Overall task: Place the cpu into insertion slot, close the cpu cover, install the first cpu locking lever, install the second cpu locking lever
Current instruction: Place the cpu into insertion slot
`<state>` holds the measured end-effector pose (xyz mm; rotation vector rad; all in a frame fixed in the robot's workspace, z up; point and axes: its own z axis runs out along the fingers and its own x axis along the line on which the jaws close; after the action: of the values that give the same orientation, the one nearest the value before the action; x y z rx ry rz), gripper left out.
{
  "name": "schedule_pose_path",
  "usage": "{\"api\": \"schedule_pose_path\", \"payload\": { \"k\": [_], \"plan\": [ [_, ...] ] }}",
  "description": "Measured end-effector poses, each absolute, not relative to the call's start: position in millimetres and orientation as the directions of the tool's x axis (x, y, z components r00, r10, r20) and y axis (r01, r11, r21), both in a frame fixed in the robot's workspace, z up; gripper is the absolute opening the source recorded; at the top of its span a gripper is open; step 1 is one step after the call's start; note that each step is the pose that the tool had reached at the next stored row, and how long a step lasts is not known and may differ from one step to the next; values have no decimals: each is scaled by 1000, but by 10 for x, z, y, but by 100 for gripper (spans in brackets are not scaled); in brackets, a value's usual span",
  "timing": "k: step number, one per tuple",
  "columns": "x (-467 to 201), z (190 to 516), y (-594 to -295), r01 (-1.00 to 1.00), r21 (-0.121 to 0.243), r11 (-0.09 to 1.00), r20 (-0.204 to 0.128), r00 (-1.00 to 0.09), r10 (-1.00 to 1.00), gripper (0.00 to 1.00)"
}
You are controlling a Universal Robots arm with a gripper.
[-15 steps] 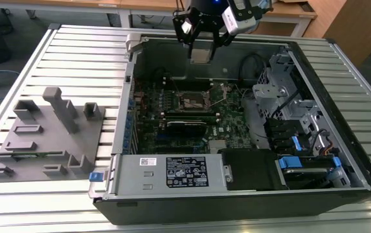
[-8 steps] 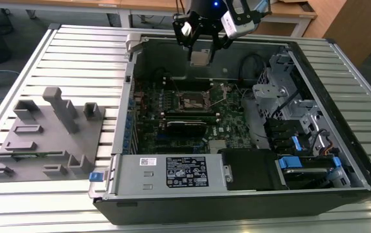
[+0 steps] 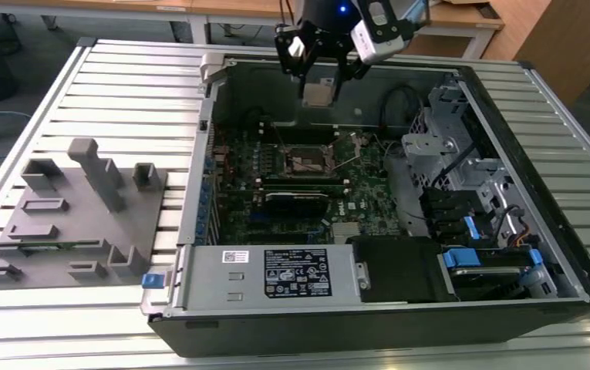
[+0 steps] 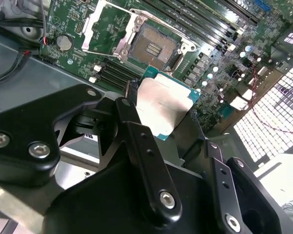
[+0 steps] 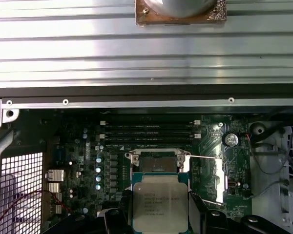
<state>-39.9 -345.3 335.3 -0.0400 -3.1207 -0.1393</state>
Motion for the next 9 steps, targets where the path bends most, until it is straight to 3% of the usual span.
{"api": "schedule_pose_path", "payload": {
  "k": [9],
  "plan": [
    [-399,3342,-3453,26,89,996,19,-1000,25,54]
  ]
}}
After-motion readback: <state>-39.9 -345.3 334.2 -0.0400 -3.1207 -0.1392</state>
